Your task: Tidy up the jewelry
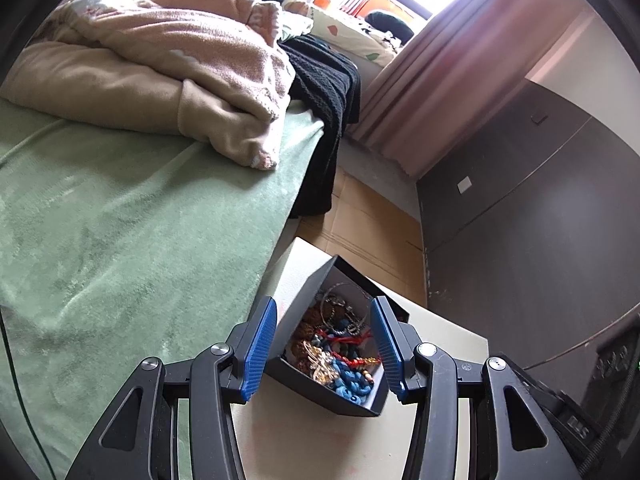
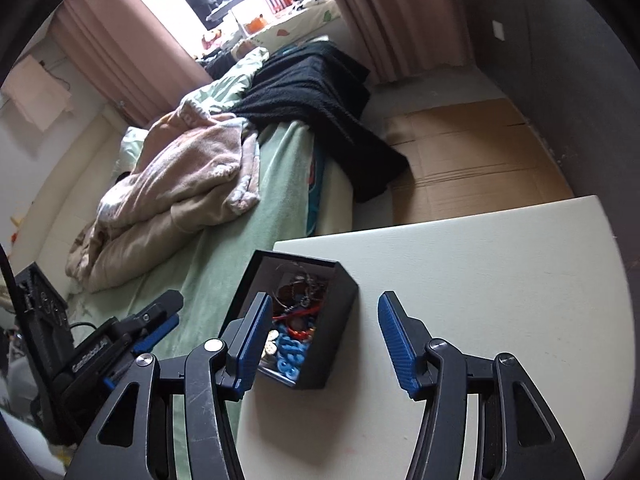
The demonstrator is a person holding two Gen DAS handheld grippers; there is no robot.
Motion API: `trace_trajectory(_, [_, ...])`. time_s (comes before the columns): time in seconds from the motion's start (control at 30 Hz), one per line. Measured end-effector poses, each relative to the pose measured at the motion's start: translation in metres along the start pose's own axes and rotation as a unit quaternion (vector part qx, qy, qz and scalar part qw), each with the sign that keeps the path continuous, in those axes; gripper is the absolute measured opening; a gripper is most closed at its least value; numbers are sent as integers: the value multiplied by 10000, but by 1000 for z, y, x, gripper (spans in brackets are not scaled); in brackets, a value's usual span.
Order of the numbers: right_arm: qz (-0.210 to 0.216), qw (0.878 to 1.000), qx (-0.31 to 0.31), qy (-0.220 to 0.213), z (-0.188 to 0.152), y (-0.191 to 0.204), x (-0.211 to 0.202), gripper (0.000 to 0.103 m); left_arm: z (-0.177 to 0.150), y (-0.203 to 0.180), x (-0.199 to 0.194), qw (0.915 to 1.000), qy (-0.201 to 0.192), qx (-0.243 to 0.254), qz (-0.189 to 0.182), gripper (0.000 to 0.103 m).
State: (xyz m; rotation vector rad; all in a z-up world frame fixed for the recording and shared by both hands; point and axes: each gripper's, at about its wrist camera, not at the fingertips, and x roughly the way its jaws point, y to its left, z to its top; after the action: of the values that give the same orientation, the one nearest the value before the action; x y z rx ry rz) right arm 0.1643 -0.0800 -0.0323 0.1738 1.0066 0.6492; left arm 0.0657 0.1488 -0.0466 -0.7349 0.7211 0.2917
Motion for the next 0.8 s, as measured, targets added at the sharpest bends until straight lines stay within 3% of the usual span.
trace_trajectory(0.07, [42, 9999, 77, -101, -7, -7, -15, 56, -3, -6, -3, 10000, -16, 64, 17, 51])
trace_trajectory(0.2, [-56, 9994, 222, -247, -16, -19, -39, 56, -14, -22, -11, 9994, -127, 311, 41, 73])
trace_trajectory(0.27, [-34, 9990, 303, -315, -19, -24, -49, 57, -20, -30, -15, 9988, -186, 452, 76, 77])
trace_trajectory(0.37, [-85, 9985, 394, -376, -28, -29, -58, 70, -30, -44, -21, 9970, -238, 718, 136, 82])
trace_trajectory(0.53, [-393, 9973, 406, -468, -47, -40, -80, 72, -46, -60, -30, 9927, -413, 1079, 347, 85])
trace_trajectory(0.6, [-557, 9961, 387, -556, -54, -44, -92, 73, -54, -65, -34, 9900, -549, 1202, 498, 93])
trace_trajectory(0.7, [-818, 9921, 546, -773, -71, -53, -113, 84, -63, -71, -37, 9885, -560, 1330, 453, 94])
trace_trajectory(0.8, [-981, 9910, 526, -743, -80, -55, -122, 86, -77, -80, -43, 9847, -626, 1568, 443, 95])
